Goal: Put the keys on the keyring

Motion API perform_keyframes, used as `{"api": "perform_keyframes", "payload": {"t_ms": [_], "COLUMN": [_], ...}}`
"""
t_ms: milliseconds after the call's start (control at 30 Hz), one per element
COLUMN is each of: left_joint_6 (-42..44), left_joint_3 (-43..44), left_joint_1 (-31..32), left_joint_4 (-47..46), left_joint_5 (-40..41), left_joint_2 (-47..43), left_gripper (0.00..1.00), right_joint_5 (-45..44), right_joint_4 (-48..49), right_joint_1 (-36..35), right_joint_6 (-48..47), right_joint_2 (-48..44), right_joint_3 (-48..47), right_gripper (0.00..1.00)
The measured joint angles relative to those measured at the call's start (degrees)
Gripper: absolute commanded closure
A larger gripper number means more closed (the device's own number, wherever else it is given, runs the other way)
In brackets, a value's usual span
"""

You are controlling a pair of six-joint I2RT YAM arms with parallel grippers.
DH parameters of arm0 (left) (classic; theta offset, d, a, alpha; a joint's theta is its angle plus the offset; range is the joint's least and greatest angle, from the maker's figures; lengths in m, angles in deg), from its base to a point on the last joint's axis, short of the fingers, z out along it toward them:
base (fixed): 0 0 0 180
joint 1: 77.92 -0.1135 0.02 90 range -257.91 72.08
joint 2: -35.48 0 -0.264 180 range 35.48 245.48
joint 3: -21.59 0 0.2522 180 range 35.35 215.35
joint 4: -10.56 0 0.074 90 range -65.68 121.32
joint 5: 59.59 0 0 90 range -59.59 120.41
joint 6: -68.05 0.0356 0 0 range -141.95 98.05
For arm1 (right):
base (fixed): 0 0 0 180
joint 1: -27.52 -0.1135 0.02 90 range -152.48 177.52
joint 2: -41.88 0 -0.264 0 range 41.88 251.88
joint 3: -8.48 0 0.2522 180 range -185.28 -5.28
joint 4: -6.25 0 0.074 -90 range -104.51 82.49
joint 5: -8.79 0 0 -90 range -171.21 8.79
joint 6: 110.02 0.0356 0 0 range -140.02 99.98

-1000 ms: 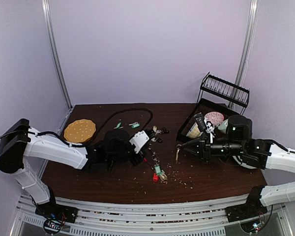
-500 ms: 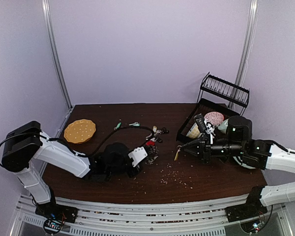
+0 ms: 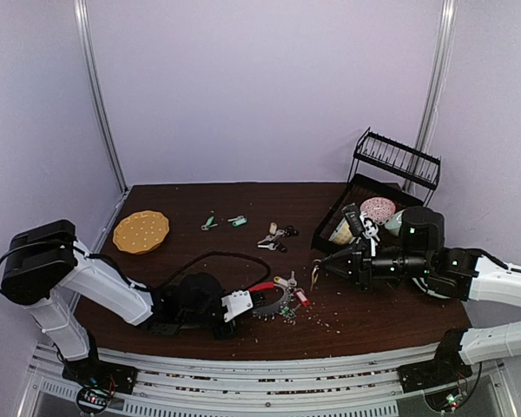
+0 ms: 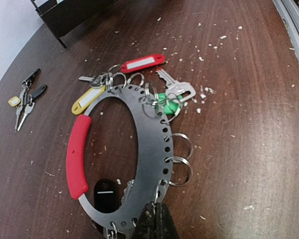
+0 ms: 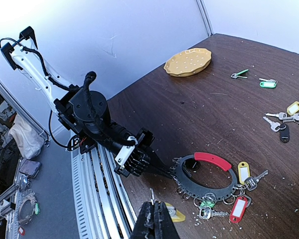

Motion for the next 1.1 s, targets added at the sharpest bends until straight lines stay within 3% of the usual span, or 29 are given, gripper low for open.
{"api": "perform_keyframes", "payload": {"t_ms": [233,733,1100], "left_joint_6": [1.0,1.5,1.5], "left_joint_3": [0.0,2.3,3.1], "left_joint_1": [0.0,0.0,0.0], "left_joint_4": [0.1,2.9,3.3], "left_joint_5": [-2.0,-2.0,-1.9], "left_joint_2": [1.6,3.0,3.2], "left_gripper": [1.0,0.82,0.86], "right_joint_5": [0.0,0.0,0.0], "right_joint_4": [0.0,0.0,0.0], "right_joint_1": [0.0,0.1,0.1], "right_joint_6": [0.0,-0.1,-0.2], "right_joint_2": [0.0,0.6,0.6], "right_joint_3": [0.0,0.0,0.0], "right_gripper": [1.0,1.0,1.0]}}
